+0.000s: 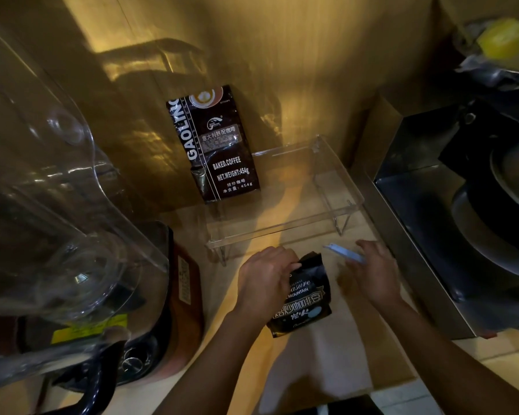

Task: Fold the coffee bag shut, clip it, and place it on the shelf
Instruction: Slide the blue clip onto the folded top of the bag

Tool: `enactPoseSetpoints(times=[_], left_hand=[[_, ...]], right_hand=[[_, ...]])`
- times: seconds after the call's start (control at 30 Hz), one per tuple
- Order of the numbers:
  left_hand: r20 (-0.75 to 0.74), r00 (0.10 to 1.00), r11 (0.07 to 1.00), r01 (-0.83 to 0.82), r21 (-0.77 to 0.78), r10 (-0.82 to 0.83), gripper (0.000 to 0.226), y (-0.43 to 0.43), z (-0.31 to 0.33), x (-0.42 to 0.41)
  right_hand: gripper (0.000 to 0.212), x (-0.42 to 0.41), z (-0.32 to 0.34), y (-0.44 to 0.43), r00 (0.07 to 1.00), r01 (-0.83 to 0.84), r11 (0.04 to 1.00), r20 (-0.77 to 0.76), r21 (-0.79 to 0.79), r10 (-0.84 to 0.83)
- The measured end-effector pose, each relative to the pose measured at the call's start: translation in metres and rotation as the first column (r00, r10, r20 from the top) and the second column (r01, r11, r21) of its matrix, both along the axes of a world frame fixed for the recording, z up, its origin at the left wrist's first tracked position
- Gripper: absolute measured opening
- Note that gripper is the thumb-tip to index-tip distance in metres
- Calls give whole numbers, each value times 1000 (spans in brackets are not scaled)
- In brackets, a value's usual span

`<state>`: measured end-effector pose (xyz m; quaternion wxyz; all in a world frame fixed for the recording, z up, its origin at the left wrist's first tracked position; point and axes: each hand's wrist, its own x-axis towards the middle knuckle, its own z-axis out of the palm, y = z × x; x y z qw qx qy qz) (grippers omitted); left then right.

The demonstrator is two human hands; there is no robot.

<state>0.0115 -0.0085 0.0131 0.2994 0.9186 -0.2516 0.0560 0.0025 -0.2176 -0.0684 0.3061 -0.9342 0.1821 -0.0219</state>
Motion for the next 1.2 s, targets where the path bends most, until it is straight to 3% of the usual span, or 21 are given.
enactPoseSetpoints(times=[0.1,0.2,0.43,0.5,0.6,0.67,0.87,1.07,1.2], left_hand=[[2,1000,1000,22,-20,-22,11,0,-1,-1],[14,1000,999,23,-35,-23,13,1,-3,-1],[18,999,999,43,-31,-42,9,-1,-4,2],[19,999,999,41,-18,-41,8,-1,-5,2],[12,999,999,38,-12,-38,7,-2,-4,2],[-3,1000,1000,20,-12,-20,6,-3,-4,2],[-151,987,998,-61,-31,55,15,-5,-3,9],[-97,995,995,-21,97,30,15,-9,1,12],[-183,975,987,-108,118,129,20,-17,2,14]], right_hand=[[45,0,-7,-13,988,-79,992,-141,-96,65],[40,-4,-15,-18,972,-89,990,-226,-109,62],[21,-13,-24,-22,974,-52,987,-226,-151,16],[17,-14,-23,-22,984,-20,995,-176,-93,3],[9,-15,-14,-23,996,30,992,-83,120,-20],[4,-15,-8,-23,1000,-8,971,-25,238,14],[7,-5,7,-18,988,-126,914,133,386,80],[7,-2,34,-11,952,-254,872,269,419,148],[11,0,51,-10,915,-353,859,330,370,233]])
